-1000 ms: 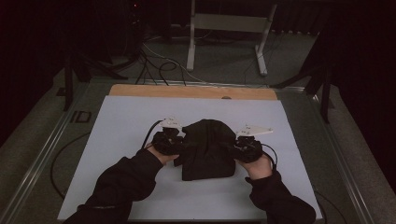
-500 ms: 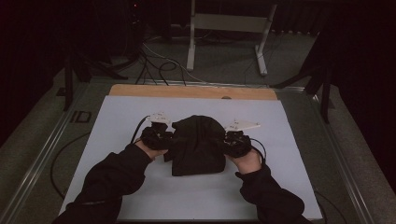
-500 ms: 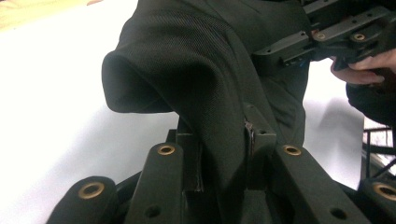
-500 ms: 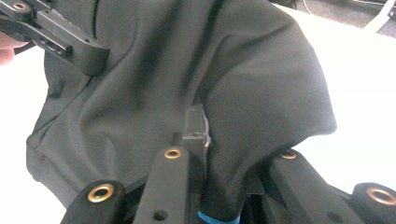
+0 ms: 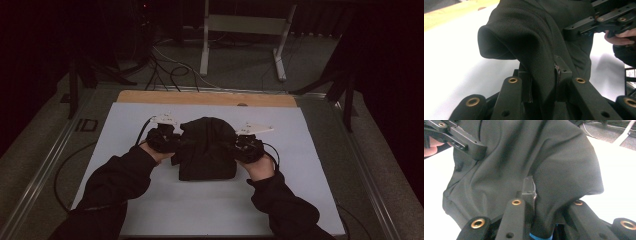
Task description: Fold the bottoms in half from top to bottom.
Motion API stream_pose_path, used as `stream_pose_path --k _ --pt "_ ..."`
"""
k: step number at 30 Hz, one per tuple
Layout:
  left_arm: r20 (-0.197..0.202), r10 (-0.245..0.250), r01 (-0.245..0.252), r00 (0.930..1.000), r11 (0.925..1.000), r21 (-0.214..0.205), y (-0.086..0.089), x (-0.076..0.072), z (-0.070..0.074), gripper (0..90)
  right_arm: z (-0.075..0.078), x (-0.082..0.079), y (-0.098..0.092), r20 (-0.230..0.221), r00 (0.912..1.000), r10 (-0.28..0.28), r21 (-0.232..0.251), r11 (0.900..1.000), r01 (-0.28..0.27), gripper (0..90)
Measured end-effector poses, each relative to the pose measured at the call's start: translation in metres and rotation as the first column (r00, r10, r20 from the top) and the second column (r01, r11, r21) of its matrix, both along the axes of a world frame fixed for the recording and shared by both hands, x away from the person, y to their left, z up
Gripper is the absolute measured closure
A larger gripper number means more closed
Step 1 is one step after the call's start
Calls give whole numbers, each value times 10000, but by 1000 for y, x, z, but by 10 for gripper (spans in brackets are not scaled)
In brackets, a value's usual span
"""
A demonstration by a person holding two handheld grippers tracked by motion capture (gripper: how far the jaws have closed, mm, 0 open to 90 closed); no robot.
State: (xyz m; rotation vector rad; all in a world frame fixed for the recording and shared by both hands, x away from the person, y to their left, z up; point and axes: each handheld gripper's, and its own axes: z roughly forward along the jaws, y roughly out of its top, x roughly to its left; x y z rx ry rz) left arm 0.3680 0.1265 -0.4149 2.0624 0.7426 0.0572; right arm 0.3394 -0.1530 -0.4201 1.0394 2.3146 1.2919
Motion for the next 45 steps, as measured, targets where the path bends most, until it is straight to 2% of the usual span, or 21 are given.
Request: stream_pose_path --k 5,9,19,28,36,41,45 --pt "-124 48 -47 9999 10000 74 -3 4 -12 735 -8 6 2 -124 9999 -55 -164 9999 53 768" --pt "-470 161 -159 9988 9999 48 -3 11 -26 735 -21 12 4 -345 9993 -123 -365 9993 111 767" --pt "-1053 352 -350 9938 9994 43 -5 28 -50 732 -42 29 8 -874 9955 -379 -678 9972 320 767" --pt "-1156 720 -707 9907 9974 158 -5 43 -65 725 -53 43 11 -1069 9921 -660 -914 9942 563 765" --pt "-1442 1113 -1104 9833 9938 138 -2 56 -75 719 -58 57 14 -1179 9897 -807 -1111 9915 676 763" --pt "-1553 1315 -1298 9791 9913 208 -3 63 -78 712 -60 64 13 -1188 9891 -875 -1232 9897 727 763" --pt "-1485 1383 -1347 9792 9903 337 -5 68 -79 710 -62 70 13 -1165 9887 -939 -1313 9882 784 762"
